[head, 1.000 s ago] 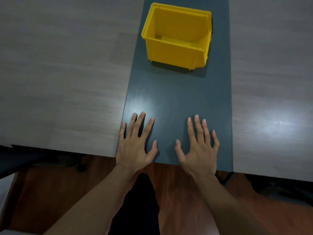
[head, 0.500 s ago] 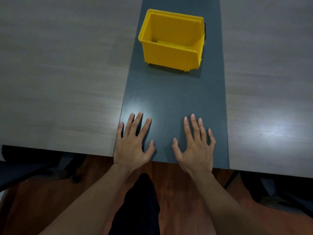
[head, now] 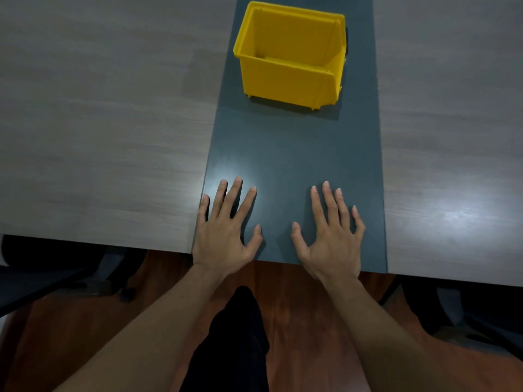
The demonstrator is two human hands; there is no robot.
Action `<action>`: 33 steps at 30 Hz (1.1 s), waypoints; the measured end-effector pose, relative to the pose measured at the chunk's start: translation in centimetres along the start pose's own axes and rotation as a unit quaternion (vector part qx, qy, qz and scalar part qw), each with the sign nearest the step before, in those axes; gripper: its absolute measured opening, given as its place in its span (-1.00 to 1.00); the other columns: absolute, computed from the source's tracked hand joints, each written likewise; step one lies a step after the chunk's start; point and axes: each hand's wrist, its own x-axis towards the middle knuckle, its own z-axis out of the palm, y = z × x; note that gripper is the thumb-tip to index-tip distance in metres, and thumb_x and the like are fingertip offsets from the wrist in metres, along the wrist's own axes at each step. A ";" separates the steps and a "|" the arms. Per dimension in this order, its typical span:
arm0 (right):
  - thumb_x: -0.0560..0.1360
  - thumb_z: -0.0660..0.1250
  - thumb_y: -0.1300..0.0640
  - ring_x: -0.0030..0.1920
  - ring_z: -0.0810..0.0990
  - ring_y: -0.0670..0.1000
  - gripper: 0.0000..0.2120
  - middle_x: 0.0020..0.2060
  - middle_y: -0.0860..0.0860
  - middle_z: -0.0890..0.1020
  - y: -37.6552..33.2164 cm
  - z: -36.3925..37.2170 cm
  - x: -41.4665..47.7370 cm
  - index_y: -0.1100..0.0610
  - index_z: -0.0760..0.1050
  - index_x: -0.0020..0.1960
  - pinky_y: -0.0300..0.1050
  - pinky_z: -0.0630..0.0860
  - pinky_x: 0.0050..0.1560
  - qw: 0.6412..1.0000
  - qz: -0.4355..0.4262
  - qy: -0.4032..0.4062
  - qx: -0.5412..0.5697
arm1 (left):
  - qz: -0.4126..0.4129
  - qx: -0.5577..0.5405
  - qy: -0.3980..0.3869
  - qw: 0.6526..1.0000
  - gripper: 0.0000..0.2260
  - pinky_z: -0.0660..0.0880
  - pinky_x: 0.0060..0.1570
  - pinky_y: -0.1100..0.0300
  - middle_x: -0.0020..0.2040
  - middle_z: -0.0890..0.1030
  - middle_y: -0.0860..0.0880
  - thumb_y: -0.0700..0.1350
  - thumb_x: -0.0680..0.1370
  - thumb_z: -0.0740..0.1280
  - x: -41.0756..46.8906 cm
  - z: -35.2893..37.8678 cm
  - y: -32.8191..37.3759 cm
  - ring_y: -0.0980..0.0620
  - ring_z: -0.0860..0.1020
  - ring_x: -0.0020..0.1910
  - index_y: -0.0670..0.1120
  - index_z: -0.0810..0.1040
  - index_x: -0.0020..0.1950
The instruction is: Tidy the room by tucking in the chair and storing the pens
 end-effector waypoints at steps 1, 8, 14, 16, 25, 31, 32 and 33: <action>0.63 0.11 -0.34 0.72 -0.12 -0.03 -0.21 0.73 -0.11 -0.09 0.0 -0.1 -0.1 -0.09 -0.09 0.74 0.23 0.03 0.65 1.000 0.002 -0.001 -0.002 | -0.002 0.002 -0.001 1.000 -0.28 0.02 0.67 -0.25 0.78 -0.04 0.02 0.28 0.64 0.17 0.0 0.0 0.0 -0.06 -0.10 0.76 0.15 0.02 0.76; 0.63 0.14 -0.33 0.72 -0.12 -0.02 -0.20 0.73 -0.11 -0.09 -0.1 -0.6 -0.5 -0.08 -0.10 0.74 0.24 0.03 0.65 1.000 0.005 -0.017 -0.012 | -0.007 0.007 -0.026 1.000 -0.27 0.03 0.66 -0.26 0.78 -0.11 0.02 0.28 0.66 0.15 -0.5 -0.4 0.2 -0.06 -0.14 0.76 0.15 -0.06 0.76; 0.64 0.15 -0.32 0.72 -0.13 0.00 -0.19 0.73 -0.10 -0.11 0.0 -1.3 0.8 -0.07 -0.10 0.74 0.25 0.04 0.65 0.999 0.009 -0.035 -0.018 | -0.013 0.003 -0.054 0.998 -0.27 0.02 0.66 -0.28 0.77 -0.16 0.03 0.29 0.67 0.13 0.9 -0.8 0.3 -0.07 -0.17 0.76 0.16 -0.10 0.76; 0.64 0.15 -0.33 0.72 -0.13 0.00 -0.19 0.73 -0.09 -0.11 0.0 -1.3 1.0 -0.07 -0.10 0.74 0.25 0.04 0.65 0.999 0.007 -0.040 -0.018 | -0.012 0.001 -0.059 0.998 -0.27 0.02 0.66 -0.27 0.77 -0.17 0.03 0.29 0.67 0.13 1.0 -0.9 0.4 -0.07 -0.18 0.76 0.16 -0.11 0.76; 0.65 0.13 -0.33 0.72 -0.16 -0.01 -0.20 0.73 -0.10 -0.13 -0.1 -1.7 1.1 -0.10 -0.14 0.73 0.24 0.01 0.66 0.999 -0.002 -0.046 -0.004 | -0.007 -0.035 -0.061 0.998 -0.27 -0.02 0.68 -0.25 0.77 -0.18 0.05 0.29 0.67 0.13 1.2 -1.5 0.1 -0.06 -0.19 0.75 0.18 -0.12 0.75; 0.58 0.09 -0.50 0.72 -0.21 -0.02 -0.12 0.72 -0.14 -0.18 -0.3 -7.3 3.0 -0.15 -0.15 0.73 0.24 -0.07 0.67 0.971 0.025 -0.220 0.089 | -0.014 -0.162 -0.179 0.970 -0.33 0.14 0.68 -0.11 0.76 0.07 0.09 0.34 0.64 0.12 2.6 -8.4 -1.8 -0.02 0.04 0.74 0.16 0.15 0.73; 0.57 0.11 -0.50 0.72 -0.13 0.02 -0.11 0.73 -0.09 -0.07 -0.8 -9.2 3.2 -0.11 -0.08 0.73 0.27 -0.01 0.65 0.962 0.048 -0.245 0.114 | -0.030 -0.181 -0.186 0.965 -0.34 0.25 0.64 -0.08 0.73 0.18 0.07 0.34 0.65 0.12 2.8 -10.5 -2.1 -0.03 0.17 0.71 0.13 0.21 0.71; 0.58 0.13 -0.48 0.72 -0.06 0.05 -0.11 0.73 -0.03 0.04 -1.4 -11.0 3.1 -0.07 -0.03 0.73 0.29 0.05 0.64 0.955 0.067 -0.258 0.127 | -0.042 -0.190 -0.178 0.965 -0.35 0.33 0.59 -0.08 0.70 0.27 0.04 0.33 0.65 0.13 2.7 -12.6 -2.3 -0.05 0.28 0.66 0.11 0.25 0.70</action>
